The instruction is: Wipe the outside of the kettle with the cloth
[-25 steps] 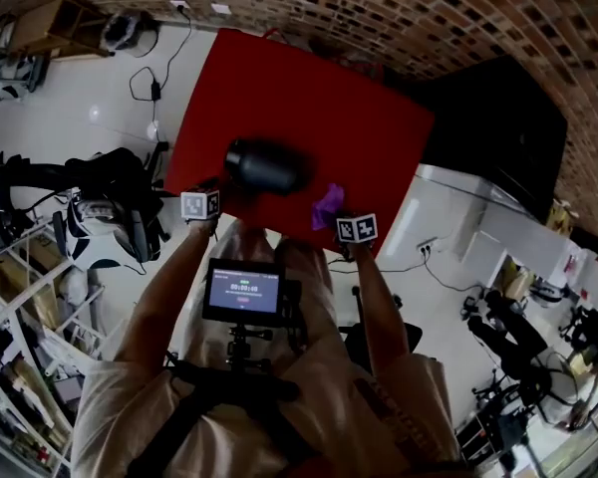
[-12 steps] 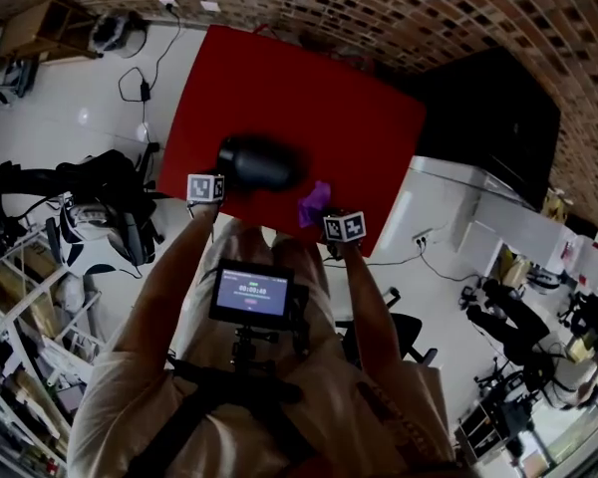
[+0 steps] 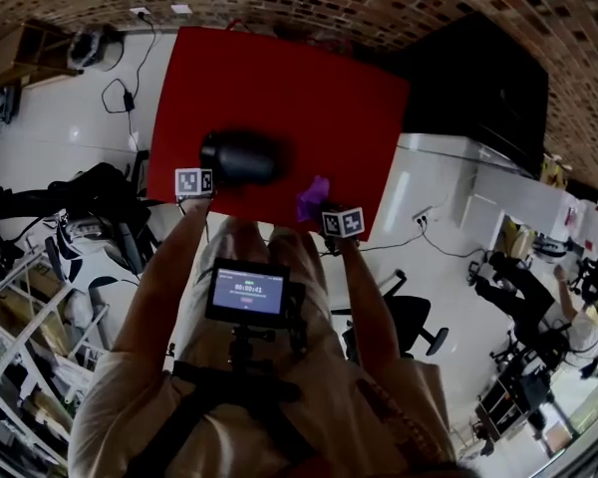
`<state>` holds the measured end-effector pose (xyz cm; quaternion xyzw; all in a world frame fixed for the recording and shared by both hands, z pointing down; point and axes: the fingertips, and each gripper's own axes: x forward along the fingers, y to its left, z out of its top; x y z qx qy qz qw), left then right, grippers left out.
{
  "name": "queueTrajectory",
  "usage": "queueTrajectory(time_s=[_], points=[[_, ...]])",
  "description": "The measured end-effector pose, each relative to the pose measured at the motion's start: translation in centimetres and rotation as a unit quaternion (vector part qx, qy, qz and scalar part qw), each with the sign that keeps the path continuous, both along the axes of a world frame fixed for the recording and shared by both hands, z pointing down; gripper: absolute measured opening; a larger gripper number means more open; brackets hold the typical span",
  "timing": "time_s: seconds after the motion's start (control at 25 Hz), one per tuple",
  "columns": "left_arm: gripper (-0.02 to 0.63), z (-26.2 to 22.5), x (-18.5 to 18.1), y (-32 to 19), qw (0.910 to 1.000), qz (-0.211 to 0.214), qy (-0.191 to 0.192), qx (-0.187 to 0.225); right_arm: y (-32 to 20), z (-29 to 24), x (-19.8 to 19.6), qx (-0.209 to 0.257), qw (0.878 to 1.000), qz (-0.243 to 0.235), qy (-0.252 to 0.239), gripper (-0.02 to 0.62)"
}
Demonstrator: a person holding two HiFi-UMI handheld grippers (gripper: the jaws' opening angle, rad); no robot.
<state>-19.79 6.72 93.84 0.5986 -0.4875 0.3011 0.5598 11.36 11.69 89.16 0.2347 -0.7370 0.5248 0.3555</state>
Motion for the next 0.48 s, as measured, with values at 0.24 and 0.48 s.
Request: queueTrajectory(time_s=[0.24,0.48], points=[[0.115,-2.3,-0.7,-2.9,0.9972,0.039,-0.039,0.052,0.1,-0.3,0.5,0.008,1.000,0.005,0.003,0.083],[0.112,-6.1,-0.2,-7.1,0.9862,0.111,-0.063,0.105,0.4,-0.6,0.3,0.013,1.000,0.008,-0.006,0.083]])
